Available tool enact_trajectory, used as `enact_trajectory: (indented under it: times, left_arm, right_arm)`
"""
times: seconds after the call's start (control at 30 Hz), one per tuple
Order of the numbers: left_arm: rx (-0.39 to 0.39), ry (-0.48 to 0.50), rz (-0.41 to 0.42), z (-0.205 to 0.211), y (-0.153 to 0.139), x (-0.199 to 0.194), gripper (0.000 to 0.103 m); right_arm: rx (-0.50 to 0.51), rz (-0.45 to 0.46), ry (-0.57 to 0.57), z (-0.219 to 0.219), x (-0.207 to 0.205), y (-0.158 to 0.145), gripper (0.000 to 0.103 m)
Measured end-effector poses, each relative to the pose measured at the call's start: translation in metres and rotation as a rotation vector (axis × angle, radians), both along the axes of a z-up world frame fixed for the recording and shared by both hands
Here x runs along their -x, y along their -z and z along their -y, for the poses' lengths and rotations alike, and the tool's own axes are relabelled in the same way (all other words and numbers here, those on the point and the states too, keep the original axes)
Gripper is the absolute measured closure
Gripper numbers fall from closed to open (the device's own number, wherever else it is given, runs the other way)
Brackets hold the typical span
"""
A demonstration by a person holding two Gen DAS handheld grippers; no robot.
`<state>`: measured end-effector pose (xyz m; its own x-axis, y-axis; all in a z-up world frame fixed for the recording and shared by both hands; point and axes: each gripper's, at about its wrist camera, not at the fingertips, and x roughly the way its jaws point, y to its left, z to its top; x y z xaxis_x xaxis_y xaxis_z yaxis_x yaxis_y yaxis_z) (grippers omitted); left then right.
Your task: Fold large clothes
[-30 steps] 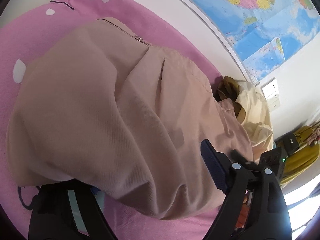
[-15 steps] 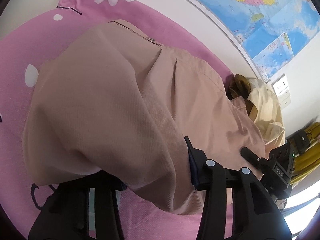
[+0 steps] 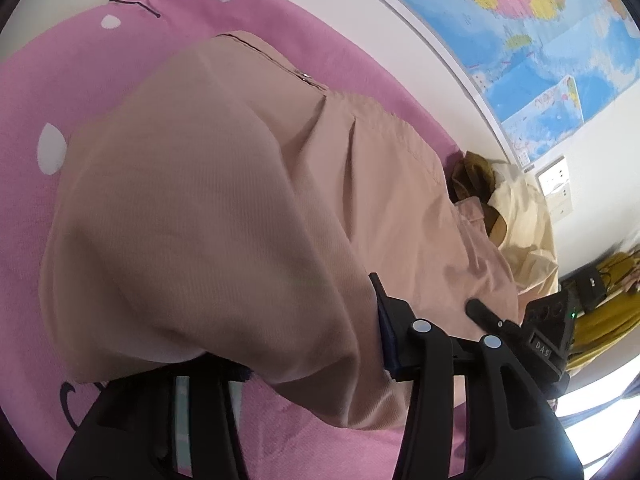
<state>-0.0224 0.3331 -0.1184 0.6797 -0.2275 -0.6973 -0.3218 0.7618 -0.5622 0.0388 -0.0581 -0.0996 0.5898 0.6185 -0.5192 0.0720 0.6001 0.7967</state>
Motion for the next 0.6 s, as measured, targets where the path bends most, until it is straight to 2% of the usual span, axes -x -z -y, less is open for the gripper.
enact_trajectory:
  times: [0.03, 0.13, 0.3, 0.43, 0.6]
  left_arm:
    - [0.016, 0.004, 0.007, -0.002, -0.001, -0.001, 0.075]
    - [0.020, 0.013, 0.033, -0.006, -0.014, -0.001, 0.086]
    - [-0.020, 0.026, 0.091, -0.017, -0.048, -0.006, 0.089]
    - [-0.117, 0.017, 0.135, -0.029, -0.089, -0.012, 0.092]
    - [-0.217, -0.034, 0.186, -0.065, -0.143, -0.027, 0.092]
  right_arm:
    - [-0.005, 0.003, -0.006, -0.001, -0.001, -0.001, 0.075]
    - [0.004, 0.033, -0.039, -0.009, -0.006, -0.014, 0.079]
    - [0.014, 0.113, -0.074, -0.023, -0.020, -0.052, 0.082]
    - [0.031, 0.198, -0.098, -0.035, -0.045, -0.093, 0.083]
    - [0.066, 0.305, -0.140, -0.060, -0.087, -0.143, 0.083]
